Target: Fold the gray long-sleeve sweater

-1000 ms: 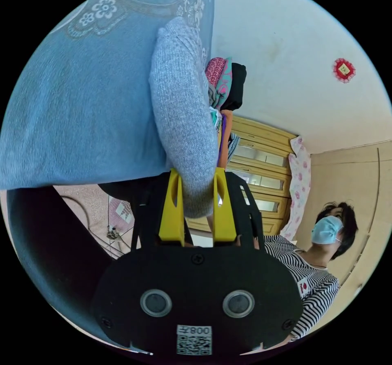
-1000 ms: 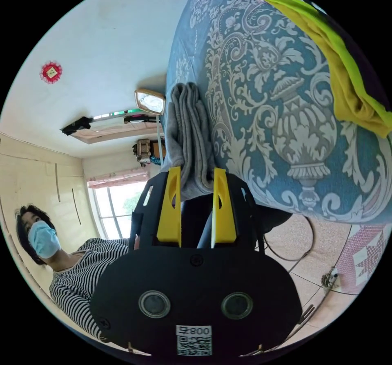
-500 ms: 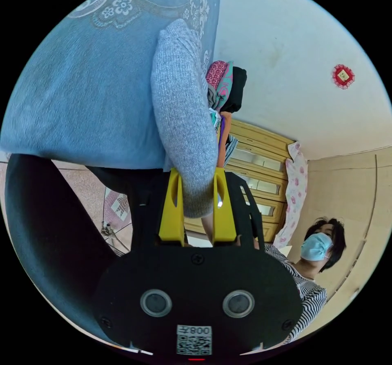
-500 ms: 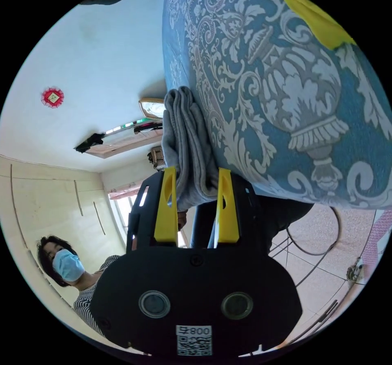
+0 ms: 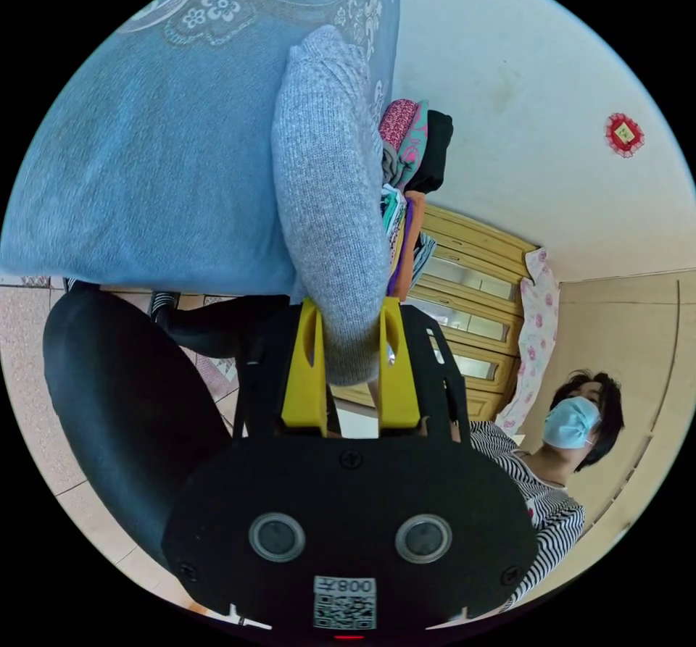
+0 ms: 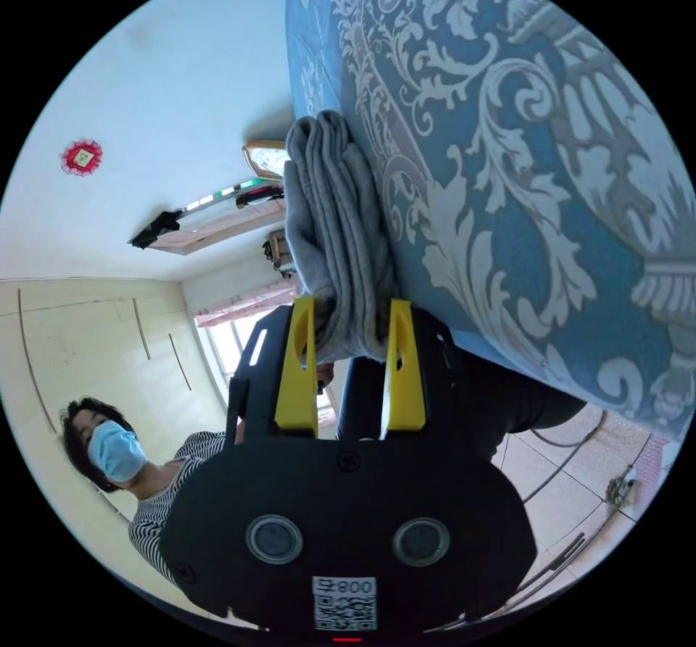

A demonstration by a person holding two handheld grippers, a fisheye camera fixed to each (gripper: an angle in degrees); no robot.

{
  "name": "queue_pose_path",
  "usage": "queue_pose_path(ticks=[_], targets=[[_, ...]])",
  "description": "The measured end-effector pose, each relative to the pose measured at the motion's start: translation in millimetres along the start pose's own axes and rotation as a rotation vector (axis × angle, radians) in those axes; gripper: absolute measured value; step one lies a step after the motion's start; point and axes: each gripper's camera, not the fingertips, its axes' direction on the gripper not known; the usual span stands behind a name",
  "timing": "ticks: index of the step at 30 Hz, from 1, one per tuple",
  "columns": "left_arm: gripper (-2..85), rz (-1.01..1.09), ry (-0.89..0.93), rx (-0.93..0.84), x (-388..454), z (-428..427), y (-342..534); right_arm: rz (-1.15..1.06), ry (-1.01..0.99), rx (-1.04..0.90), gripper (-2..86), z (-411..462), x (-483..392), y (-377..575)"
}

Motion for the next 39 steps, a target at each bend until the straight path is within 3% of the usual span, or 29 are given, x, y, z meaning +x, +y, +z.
queue_pose_path(ticks=[11, 26, 32, 39], targets=[[12.1, -0.032, -0.08, -0.086, 174, -35, 79, 0.035, 0.02, -0.133, 7.5, -51, 8, -41], [12.0, 0.073, -0.018, -0.212, 502, -32, 140, -0.008, 0.079, 0.026, 4.7, -216, -137, -121], [11.9, 0.306, 0.007, -0.263, 667, 20, 114, -0.21, 0.097, 0.188, 4.1, -349, -216, -190], [12.1, 0.673, -0.01, -0.232, 880, 116, 79, -0.563, 0.174, 0.303, 4.0, -579, -353, -323]])
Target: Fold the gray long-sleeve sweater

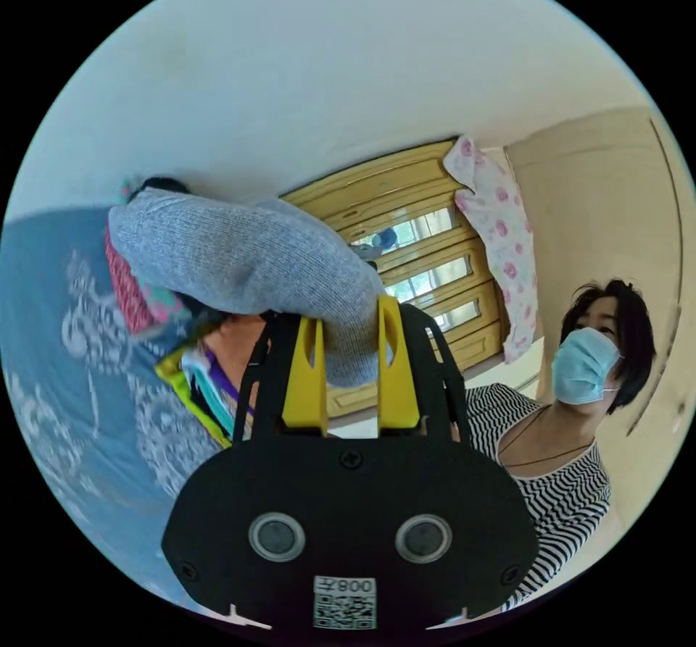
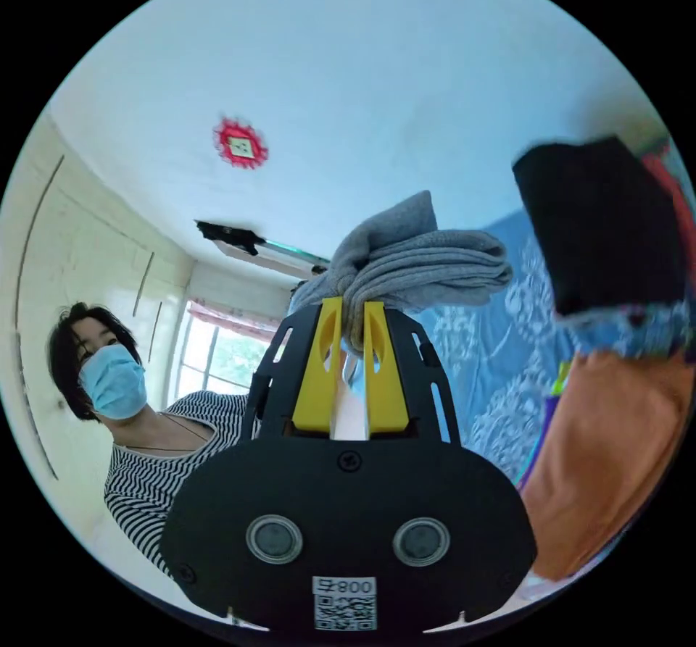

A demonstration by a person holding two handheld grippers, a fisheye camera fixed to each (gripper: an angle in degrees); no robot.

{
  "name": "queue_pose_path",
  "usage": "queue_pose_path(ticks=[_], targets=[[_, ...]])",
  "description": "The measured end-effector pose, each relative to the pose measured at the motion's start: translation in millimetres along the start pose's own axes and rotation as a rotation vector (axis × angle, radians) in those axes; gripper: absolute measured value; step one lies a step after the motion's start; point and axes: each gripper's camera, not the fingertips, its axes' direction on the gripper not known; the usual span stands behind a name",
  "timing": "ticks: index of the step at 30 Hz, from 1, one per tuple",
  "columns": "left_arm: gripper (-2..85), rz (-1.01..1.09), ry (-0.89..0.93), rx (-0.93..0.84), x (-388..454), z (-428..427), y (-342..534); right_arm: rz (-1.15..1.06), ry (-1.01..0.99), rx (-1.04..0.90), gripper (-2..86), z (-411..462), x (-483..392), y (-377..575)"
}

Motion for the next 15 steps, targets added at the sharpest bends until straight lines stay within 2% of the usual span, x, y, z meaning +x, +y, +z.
queue_pose_path(ticks=[5, 7, 9, 11, 13, 15], targets=[[12.4, 0.092, -0.072, 0.027, 63, 72, -90, -0.08, 0.108, 0.011, 4.7, -95, 58, -113], [12.6, 0.063, -0.121, 0.024, 60, 98, -102, -0.038, 0.18, -0.015, 5.2, -120, 130, -142], [12.8, -0.014, -0.175, 0.006, 45, 125, -105, 0.049, 0.239, -0.029, 5.4, -128, 203, -150], [12.9, -0.233, -0.221, -0.039, 11, 161, -96, 0.166, 0.319, -0.082, 5.5, -124, 288, -148], [13.0, -0.369, -0.266, -0.108, -3, 183, -86, 0.334, 0.405, -0.164, 4.9, -111, 390, -130], [12.9, -0.379, -0.205, -0.083, 9, 194, -81, 0.378, 0.388, -0.169, 4.2, -110, 432, -114]])
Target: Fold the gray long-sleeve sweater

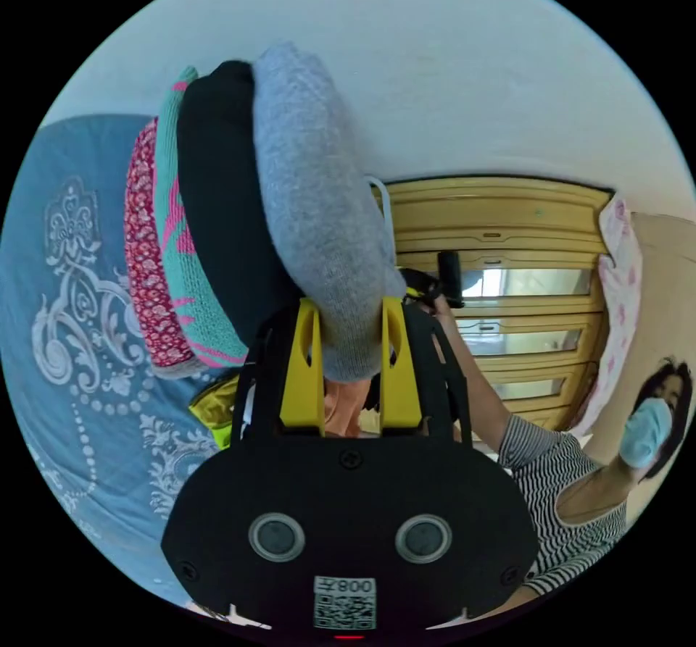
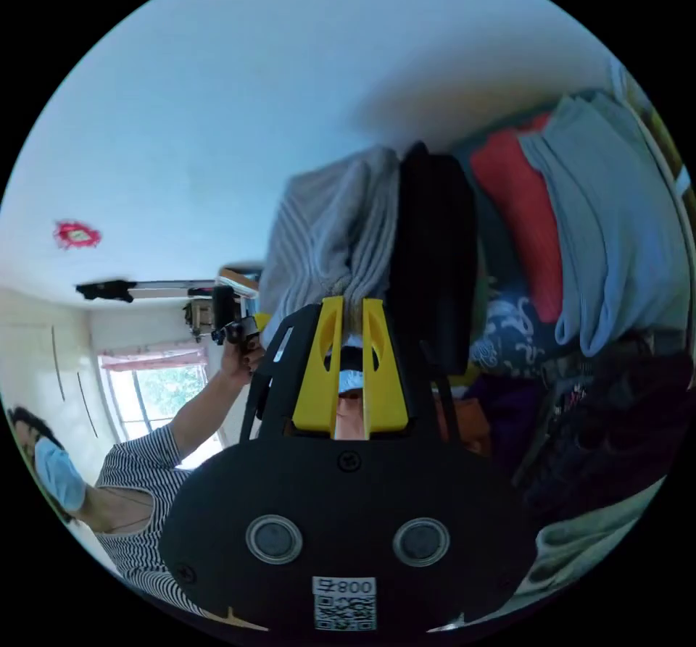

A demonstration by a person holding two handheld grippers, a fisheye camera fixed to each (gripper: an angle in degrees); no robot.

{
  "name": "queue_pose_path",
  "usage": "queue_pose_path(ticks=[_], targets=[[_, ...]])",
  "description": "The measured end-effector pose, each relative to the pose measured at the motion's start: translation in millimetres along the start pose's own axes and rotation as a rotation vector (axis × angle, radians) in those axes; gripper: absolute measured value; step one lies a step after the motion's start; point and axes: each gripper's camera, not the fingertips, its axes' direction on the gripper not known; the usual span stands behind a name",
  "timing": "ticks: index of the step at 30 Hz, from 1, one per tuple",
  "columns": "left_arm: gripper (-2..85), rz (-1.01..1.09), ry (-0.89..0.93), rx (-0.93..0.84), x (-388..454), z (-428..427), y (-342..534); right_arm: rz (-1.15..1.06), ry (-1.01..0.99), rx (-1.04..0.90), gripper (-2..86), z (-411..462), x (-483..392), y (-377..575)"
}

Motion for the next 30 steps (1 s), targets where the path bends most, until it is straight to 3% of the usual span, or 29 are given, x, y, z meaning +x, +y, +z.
queue_pose_path(ticks=[5, 11, 15, 18, 21, 27, 30], targets=[[13.5, 0.053, -0.005, 0.062, 78, 5, 19, -0.068, -0.061, 0.12, 2.3, -27, 26, 7], [13.6, 0.133, -0.171, 0.152, 183, -8, 42, -0.281, -0.009, 0.311, 0.3, -64, -36, 25], [12.4, 0.235, -0.275, 0.21, 252, -7, 55, -0.464, 0.183, 0.193, 0.2, 6, -91, 18], [10.8, 0.32, -0.371, 0.166, 298, 16, 47, -0.479, 0.359, 0.09, 0.1, 77, -89, 3], [7.7, 0.344, -0.518, 0.09, 316, 46, 33, -0.504, 0.433, 0.113, 0.0, 103, -83, 0], [5.6, 0.304, -0.419, 0.097, 357, 50, 20, -0.493, 0.324, 0.126, 0.0, 86, -58, -13], [5.2, 0.315, -0.396, 0.157, 383, 43, 19, -0.489, 0.29, 0.267, 0.0, 44, -47, -17]])
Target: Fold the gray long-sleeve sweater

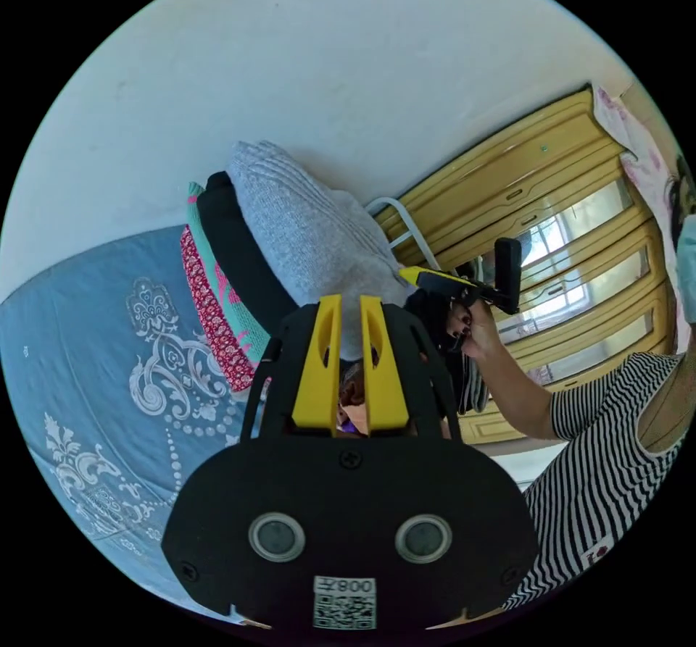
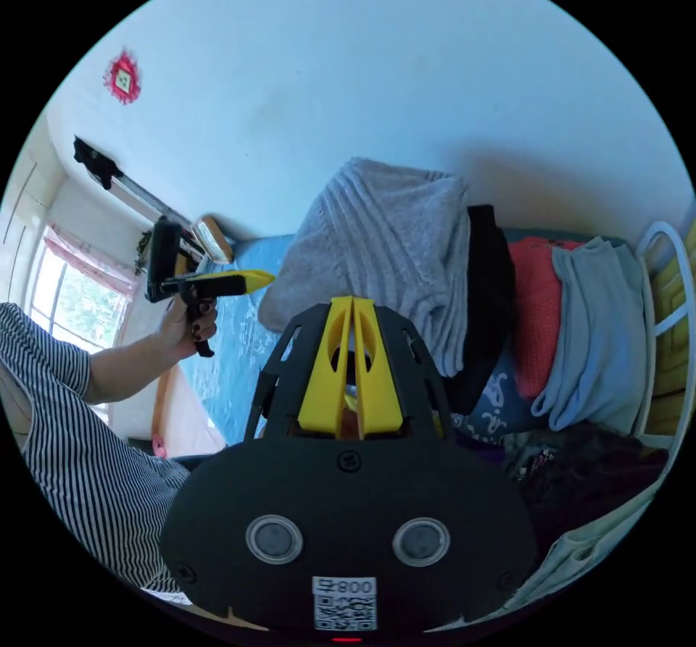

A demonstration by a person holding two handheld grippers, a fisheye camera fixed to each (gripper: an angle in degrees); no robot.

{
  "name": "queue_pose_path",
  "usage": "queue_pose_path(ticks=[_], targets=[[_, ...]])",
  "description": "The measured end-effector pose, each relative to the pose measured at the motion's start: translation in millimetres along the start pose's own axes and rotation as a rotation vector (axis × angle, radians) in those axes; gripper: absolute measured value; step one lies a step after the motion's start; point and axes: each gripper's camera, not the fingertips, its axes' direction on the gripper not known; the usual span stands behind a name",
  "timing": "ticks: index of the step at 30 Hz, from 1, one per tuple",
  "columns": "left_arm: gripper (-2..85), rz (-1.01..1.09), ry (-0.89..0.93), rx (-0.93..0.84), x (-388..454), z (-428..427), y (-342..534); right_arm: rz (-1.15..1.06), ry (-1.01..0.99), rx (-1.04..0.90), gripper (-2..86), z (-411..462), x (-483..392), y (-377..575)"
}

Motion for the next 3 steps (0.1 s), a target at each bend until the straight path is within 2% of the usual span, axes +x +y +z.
queue_pose_path(ticks=[3], targets=[[5.2, -0.032, -0.007, 0.043, 10, -11, -8, 0.084, 0.133, 0.129, 0.1, -20, 48, -9]])
